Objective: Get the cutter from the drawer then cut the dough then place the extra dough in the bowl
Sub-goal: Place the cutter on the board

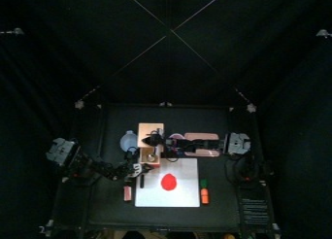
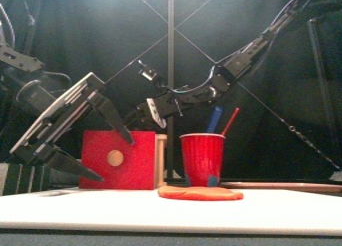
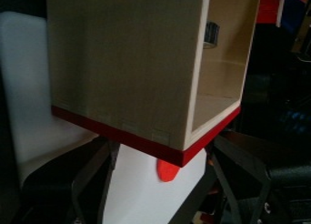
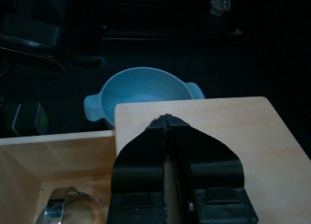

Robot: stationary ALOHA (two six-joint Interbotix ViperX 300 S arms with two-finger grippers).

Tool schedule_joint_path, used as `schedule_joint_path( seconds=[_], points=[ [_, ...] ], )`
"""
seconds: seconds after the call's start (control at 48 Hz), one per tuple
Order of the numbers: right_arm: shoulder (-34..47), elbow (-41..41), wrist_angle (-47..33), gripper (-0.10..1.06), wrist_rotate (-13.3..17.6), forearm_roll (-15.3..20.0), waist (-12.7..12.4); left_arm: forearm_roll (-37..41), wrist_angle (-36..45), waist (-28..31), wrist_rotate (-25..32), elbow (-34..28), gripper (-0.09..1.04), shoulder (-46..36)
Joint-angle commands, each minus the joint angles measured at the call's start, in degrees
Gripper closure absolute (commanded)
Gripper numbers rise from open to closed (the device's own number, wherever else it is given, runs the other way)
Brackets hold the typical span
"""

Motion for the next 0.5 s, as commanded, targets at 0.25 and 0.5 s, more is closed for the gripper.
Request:
schedule_joint_path(
  seconds=[0.25, 0.5],
  points=[
    [-0.88, -0.88, 0.18, 0.91, 0.0, 0.0, 0.18, 1.05, 1.76, -2.29, 0.09, 2.11, -0.05, -6.77],
    [-0.79, -1.58, 0.18, 0.91, 0.0, -0.18, 0.18, 6.77, 8.88, -3.87, -0.18, 8.7, -0.04, -16.44]
  ],
)
